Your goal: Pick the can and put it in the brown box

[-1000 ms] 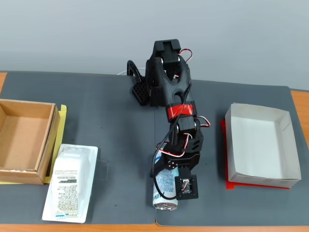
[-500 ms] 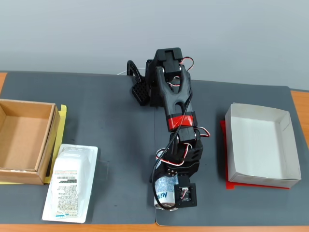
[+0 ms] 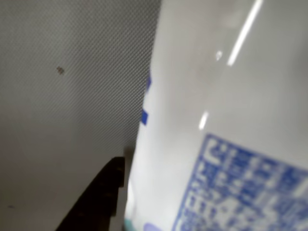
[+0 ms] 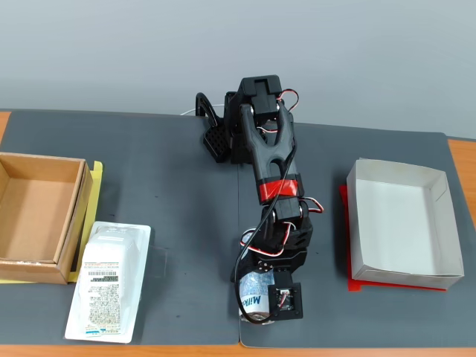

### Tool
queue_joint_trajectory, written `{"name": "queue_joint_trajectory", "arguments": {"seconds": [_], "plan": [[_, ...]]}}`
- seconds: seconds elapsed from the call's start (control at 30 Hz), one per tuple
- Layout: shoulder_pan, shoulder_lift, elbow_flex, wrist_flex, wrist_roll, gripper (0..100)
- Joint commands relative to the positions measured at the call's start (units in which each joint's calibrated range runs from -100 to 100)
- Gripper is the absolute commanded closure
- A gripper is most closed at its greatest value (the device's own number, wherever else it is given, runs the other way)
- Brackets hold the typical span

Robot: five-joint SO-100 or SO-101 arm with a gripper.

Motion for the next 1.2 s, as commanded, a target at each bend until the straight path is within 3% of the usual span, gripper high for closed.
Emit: {"name": "queue_joint_trajectory", "arguments": {"seconds": [0.0, 0.23, 0.6, 0.87, 1.17], "plan": [[0.4, -0.4, -1.8, -0.4, -0.2, 67], [0.4, -0.3, -1.8, -0.1, -0.1, 83], [0.4, -1.1, -1.8, 0.8, 0.2, 90], [1.5, -4.1, -7.6, 9.1, 0.6, 89], [7.9, -12.4, -13.8, 9.5, 12.7, 89]]}}
